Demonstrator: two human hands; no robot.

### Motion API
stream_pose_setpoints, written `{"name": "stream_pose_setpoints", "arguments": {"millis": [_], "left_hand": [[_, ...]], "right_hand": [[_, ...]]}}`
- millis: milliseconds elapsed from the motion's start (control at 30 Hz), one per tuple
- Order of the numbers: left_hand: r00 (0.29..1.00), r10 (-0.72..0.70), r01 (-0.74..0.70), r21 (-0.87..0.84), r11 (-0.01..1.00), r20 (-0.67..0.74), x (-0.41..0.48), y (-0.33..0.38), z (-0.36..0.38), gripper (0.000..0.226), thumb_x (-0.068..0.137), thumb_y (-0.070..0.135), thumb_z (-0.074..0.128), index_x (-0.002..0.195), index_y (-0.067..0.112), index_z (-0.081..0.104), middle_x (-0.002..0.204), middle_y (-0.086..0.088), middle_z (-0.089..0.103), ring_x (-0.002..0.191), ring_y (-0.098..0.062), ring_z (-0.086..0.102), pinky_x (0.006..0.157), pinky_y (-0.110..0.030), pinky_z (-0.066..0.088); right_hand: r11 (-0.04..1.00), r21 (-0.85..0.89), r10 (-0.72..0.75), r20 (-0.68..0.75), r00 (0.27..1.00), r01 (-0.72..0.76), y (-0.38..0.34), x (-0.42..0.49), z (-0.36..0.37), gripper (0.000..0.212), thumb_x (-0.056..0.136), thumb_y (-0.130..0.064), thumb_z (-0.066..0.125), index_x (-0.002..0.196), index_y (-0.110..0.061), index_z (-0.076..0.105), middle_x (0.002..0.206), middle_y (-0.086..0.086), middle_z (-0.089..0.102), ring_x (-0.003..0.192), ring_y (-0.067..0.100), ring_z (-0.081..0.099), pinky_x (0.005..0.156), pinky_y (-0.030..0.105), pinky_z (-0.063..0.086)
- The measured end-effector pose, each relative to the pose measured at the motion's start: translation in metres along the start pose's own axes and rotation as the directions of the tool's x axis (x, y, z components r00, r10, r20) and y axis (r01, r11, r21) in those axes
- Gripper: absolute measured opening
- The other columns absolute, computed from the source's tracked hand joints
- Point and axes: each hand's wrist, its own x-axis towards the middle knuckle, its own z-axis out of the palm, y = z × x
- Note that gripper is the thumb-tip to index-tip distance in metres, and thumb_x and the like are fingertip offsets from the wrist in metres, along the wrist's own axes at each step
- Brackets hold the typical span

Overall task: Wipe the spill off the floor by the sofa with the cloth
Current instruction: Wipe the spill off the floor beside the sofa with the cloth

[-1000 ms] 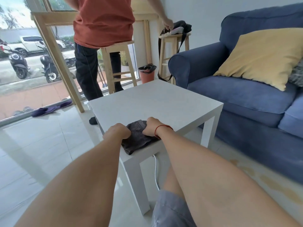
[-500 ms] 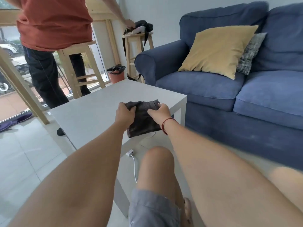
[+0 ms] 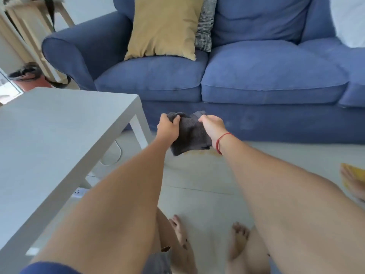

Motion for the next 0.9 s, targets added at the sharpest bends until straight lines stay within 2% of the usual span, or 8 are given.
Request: {"name": "stream_pose_setpoints", "arguments": {"millis": [67,133,200,367,600,733,833,900], "left_hand": [[0.999,-0.012,0.012,0.004,1.0,0.043,0.011,-0.01,0.027,0.037,0.098,0.032,0.046,0.125,0.006,0.043,0.126,-0.014,0.054,0.116,-0.033,0.052,0.094,-0.037,0.041],[0.997,-0.036,0.035,0.016,0.999,0.073,0.021,-0.023,0.05,0.035,0.099,0.029,0.046,0.124,0.006,0.042,0.125,-0.015,0.054,0.115,-0.033,0.052,0.089,-0.035,0.04],[0.99,-0.085,0.079,0.053,0.995,0.116,0.033,-0.039,0.071,0.034,0.099,0.027,0.046,0.124,0.005,0.041,0.126,-0.015,0.054,0.115,-0.033,0.052,0.086,-0.033,0.039],[0.973,-0.167,0.152,0.101,0.983,0.159,0.07,-0.078,0.114,0.039,0.098,0.023,0.05,0.129,0.002,0.041,0.131,-0.016,0.053,0.124,-0.032,0.05,0.103,-0.037,0.04],[0.909,-0.35,0.311,0.192,0.931,0.225,0.133,-0.161,0.176,0.043,0.098,0.024,0.049,0.133,0.003,0.035,0.133,-0.017,0.051,0.123,-0.034,0.05,0.103,-0.04,0.043],[0.832,-0.502,0.429,0.299,0.852,0.238,0.156,-0.213,0.193,0.066,0.097,0.038,0.044,0.149,0.017,0.01,0.142,-0.02,0.041,0.128,-0.039,0.044,0.107,-0.05,0.038],[0.875,-0.455,0.332,0.477,0.814,0.166,0.169,-0.25,0.194,0.071,0.098,0.042,0.04,0.153,0.018,0.003,0.153,-0.016,0.026,0.143,-0.036,0.021,0.113,-0.051,0.025],[0.915,-0.385,0.255,0.565,0.785,0.123,0.181,-0.271,0.191,0.071,0.097,0.043,0.038,0.154,0.017,0.004,0.158,-0.014,0.014,0.148,-0.032,0.008,0.116,-0.049,0.018]], "right_hand": [[0.994,-0.072,-0.087,-0.06,0.994,0.082,0.019,0.022,-0.008,0.032,0.087,-0.007,0.051,0.117,-0.005,0.061,0.098,0.007,0.061,0.086,0.021,0.056,0.072,0.026,0.049],[0.987,-0.126,-0.112,-0.105,0.988,0.099,0.044,0.042,-0.01,0.036,0.086,0.001,0.049,0.12,-0.007,0.057,0.101,0.006,0.06,0.092,0.021,0.057,0.089,0.031,0.049],[0.98,-0.184,-0.101,-0.148,0.984,0.073,0.07,0.06,-0.011,0.038,0.085,0.003,0.048,0.12,-0.011,0.056,0.103,0.004,0.06,0.097,0.023,0.058,0.096,0.033,0.047],[0.969,-0.246,-0.055,-0.18,0.982,0.009,0.126,0.105,-0.008,0.04,0.09,0.002,0.046,0.125,-0.012,0.055,0.122,0.01,0.062,0.113,0.028,0.058,0.096,0.029,0.045],[0.918,-0.364,0.09,-0.194,0.977,-0.157,0.208,0.185,0.008,0.04,0.095,-0.009,0.046,0.135,-0.011,0.045,0.131,0.012,0.057,0.12,0.032,0.054,0.099,0.034,0.042],[0.704,-0.661,0.149,-0.219,0.964,-0.259,0.261,0.212,0.018,0.054,0.094,-0.026,0.047,0.143,-0.011,0.031,0.15,0.01,0.037,0.136,0.031,0.038,0.111,0.049,0.027],[0.485,-0.874,0.047,-0.015,0.999,-0.036,0.295,0.218,0.025,0.064,0.096,-0.035,0.042,0.151,-0.013,0.018,0.162,0.007,0.008,0.148,0.025,0.01,0.117,0.051,0.007],[0.348,-0.921,-0.055,0.164,0.985,0.173,0.311,0.223,0.031,0.064,0.096,-0.04,0.041,0.152,-0.017,0.018,0.162,0.007,0.003,0.149,0.024,0.004,0.118,0.05,0.001]]}}
